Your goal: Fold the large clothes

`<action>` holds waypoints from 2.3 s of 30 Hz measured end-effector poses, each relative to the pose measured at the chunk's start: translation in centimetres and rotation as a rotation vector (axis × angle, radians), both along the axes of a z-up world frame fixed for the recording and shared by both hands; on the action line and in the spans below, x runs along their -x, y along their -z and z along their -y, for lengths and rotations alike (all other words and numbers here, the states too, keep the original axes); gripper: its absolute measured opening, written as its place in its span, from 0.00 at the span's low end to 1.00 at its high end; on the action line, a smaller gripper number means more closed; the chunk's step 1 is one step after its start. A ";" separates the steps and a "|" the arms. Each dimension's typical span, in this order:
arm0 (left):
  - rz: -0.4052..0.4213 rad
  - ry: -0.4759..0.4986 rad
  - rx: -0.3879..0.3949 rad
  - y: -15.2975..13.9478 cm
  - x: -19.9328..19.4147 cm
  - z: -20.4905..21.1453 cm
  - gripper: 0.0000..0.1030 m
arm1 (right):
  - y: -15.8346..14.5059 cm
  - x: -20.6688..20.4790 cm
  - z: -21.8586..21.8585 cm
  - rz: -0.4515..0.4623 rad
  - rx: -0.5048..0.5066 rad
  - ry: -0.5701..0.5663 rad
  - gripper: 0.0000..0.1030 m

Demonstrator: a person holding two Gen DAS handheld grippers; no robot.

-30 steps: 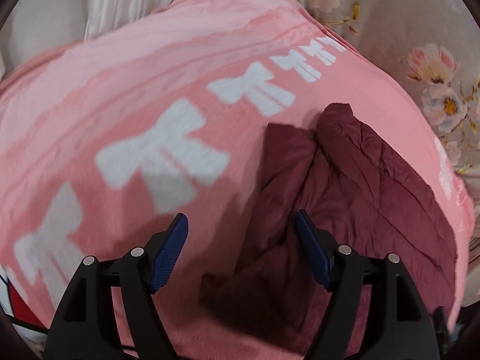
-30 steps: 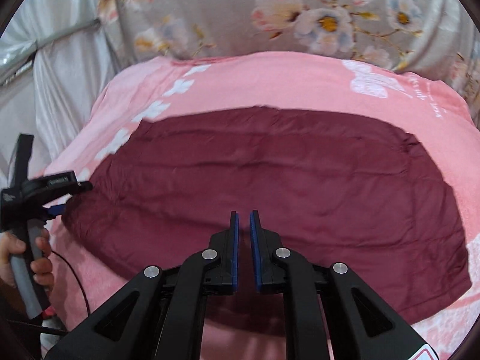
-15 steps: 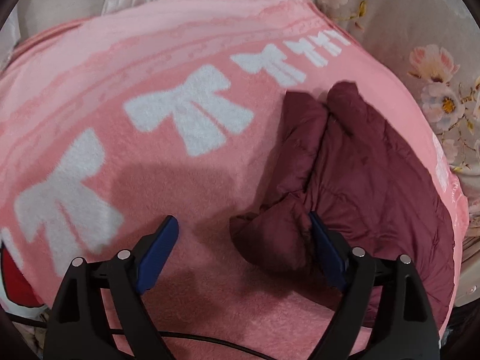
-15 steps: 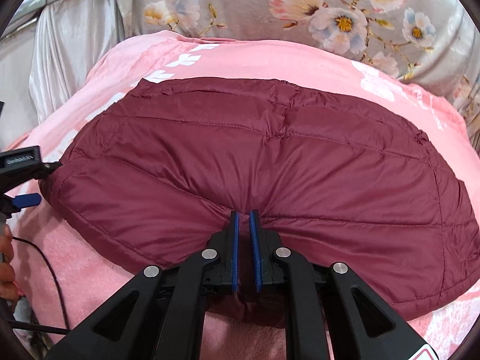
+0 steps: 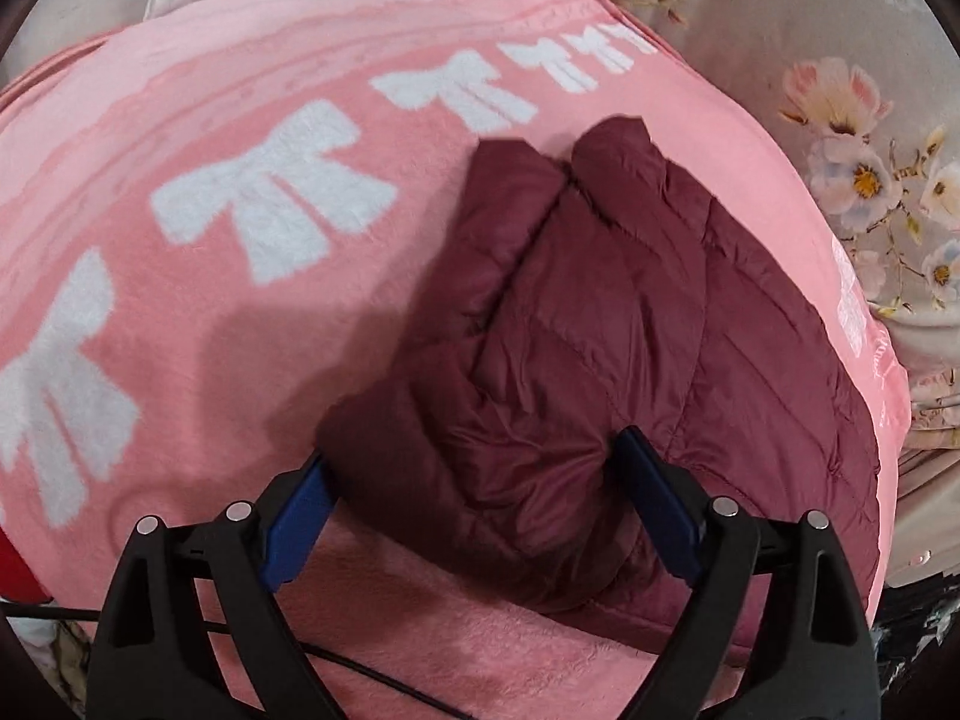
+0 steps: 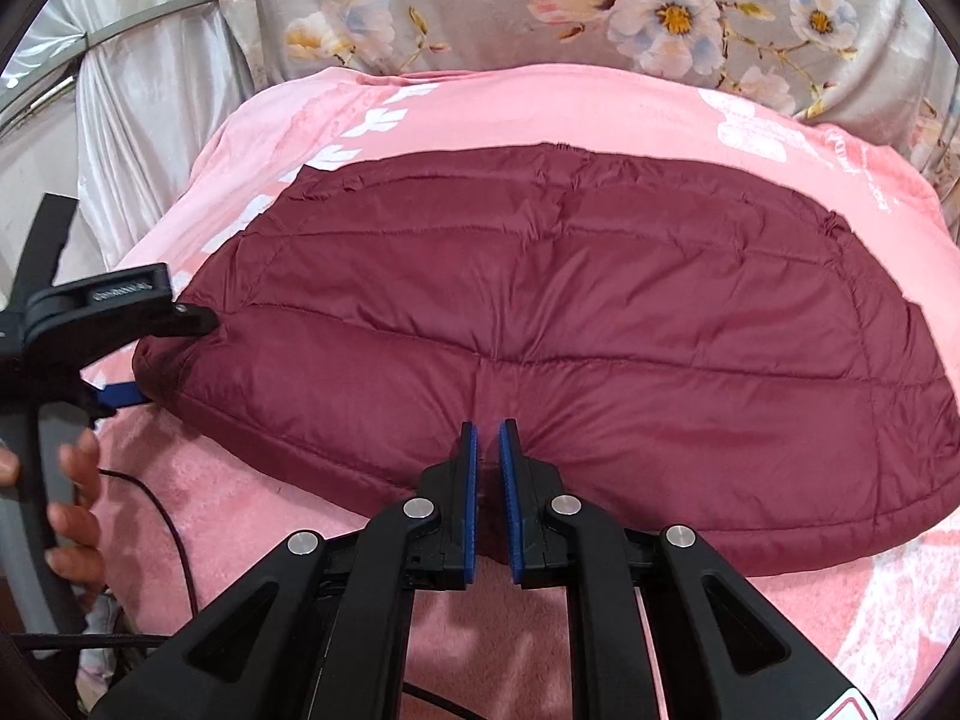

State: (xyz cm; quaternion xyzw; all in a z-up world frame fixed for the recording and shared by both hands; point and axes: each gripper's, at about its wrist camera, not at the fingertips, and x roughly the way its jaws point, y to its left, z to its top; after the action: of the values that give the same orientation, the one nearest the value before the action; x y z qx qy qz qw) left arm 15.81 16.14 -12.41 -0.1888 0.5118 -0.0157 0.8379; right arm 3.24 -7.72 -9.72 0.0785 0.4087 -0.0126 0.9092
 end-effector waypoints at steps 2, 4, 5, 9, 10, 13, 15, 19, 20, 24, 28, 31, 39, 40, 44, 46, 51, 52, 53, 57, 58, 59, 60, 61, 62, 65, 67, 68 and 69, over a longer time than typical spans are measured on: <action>0.014 0.003 -0.028 -0.1 0.0 0.6 0.84 | 0.4 -0.1 0.5 -0.008 -0.037 0.003 0.11; 0.020 0.028 -0.032 -0.3 -0.1 1.2 0.71 | 0.8 -0.4 0.8 -0.016 -0.063 0.003 0.11; 0.025 0.044 -0.023 -0.5 0.0 1.5 0.59 | 1.0 -0.5 0.9 -0.015 -0.070 0.004 0.10; 0.052 0.107 -0.010 -2.0 0.1 2.9 0.21 | 1.4 -0.7 0.9 -0.013 -0.078 0.007 0.10; 0.071 0.123 -0.017 -2.8 0.3 3.3 0.19 | 1.5 -0.7 0.9 -0.012 -0.077 0.008 0.10; 0.126 0.158 -0.006 -4.9 0.6 4.1 0.14 | 1.8 -0.6 1.0 -0.006 -0.086 0.011 0.09; 0.172 0.186 0.008 -6.7 1.1 4.8 0.13 | 1.9 -0.6 1.1 -0.002 -0.094 0.013 0.09; 0.278 0.272 0.033 -10.7 2.6 7.5 0.13 | 2.3 -0.5 1.4 0.009 -0.105 0.014 0.08; 0.299 0.299 0.040 -11.6 2.9 8.5 0.13 | 2.3 -0.5 1.5 0.013 -0.111 0.014 0.07; 0.374 0.433 0.040 -14.2 4.4 13.3 0.13 | 2.3 0.1 2.5 0.024 -0.178 0.023 0.06; 0.417 0.576 0.019 -15.6 6.0 18.5 0.13 | 0.5 3.1 3.4 0.045 -0.200 0.035 0.06; 0.426 0.663 0.001 -16.1 7.4 21.9 0.13 | -0.8 5.8 4.4 0.072 -0.180 0.052 0.06; 0.353 0.837 -0.059 -13.5 9.3 31.8 0.13 | -2.9 14.1 10.1 0.124 -0.031 0.238 0.06; 0.335 0.853 -0.075 -12.6 9.4 33.1 0.13 | -2.9 14.8 10.7 0.122 -0.028 0.258 0.06; 0.264 0.888 -0.142 -8.9 9.9 37.1 0.13 | -2.4 17.5 13.1 0.100 0.001 0.347 0.06; 0.247 0.889 -0.175 -7.4 10.1 38.5 0.13 | -2.1 18.4 14.0 0.095 -0.003 0.378 0.06; 0.231 0.882 -0.247 -4.5 10.5 40.6 0.14 | -1.0 19.3 15.4 0.084 -0.015 0.417 0.06; 0.228 0.875 -0.263 -4.1 10.5 41.0 0.15 | -0.8 19.3 15.5 0.081 -0.019 0.417 0.06; 0.224 0.872 -0.275 -3.8 10.5 41.3 0.16 | -0.7 19.2 15.7 0.079 -0.022 0.415 0.06; 0.216 0.866 -0.263 -4.9 11.1 41.1 0.30 | -0.8 19.1 16.7 0.095 -0.024 0.407 0.10; 0.214 0.863 -0.239 -5.4 11.2 40.8 0.33 | -1.1 18.9 17.3 0.103 -0.015 0.403 0.10; 0.219 0.858 -0.203 -6.3 11.4 40.3 0.39 | -1.4 18.8 17.5 0.111 -0.004 0.398 0.12; 0.230 0.851 -0.173 -7.4 11.6 39.7 0.44 | -1.7 18.7 17.8 0.119 0.006 0.395 0.16; 0.257 0.838 -0.137 -8.9 11.9 38.7 0.48 | -2.3 18.4 18.0 0.138 0.022 0.391 0.24; 0.288 0.825 -0.108 -10.3 12.1 37.8 0.57 | -2.7 18.2 18.3 0.155 0.029 0.388 0.32; 0.422 0.752 -0.026 -15.2 11.9 34.0 0.79 | -4.7 16.9 19.2 0.223 0.047 0.376 0.44; 0.481 0.640 -0.064 -17.1 10.8 31.3 0.80 | -6.3 15.4 19.8 0.272 0.038 0.365 0.57; 0.480 0.571 -0.098 -17.6 9.6 29.8 0.80 | -7.1 14.6 20.0 0.298 0.027 0.364 0.65; 0.466 0.508 -0.125 -17.5 8.4 28.4 0.80 | -7.7 13.7 20.1 0.319 0.017 0.357 0.67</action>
State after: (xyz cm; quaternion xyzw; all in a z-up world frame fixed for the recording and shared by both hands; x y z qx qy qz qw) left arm 7.41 -12.27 5.14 0.0052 0.3374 -0.2351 0.9115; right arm -10.45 -27.77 -2.04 0.1427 0.2395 -0.1642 0.9462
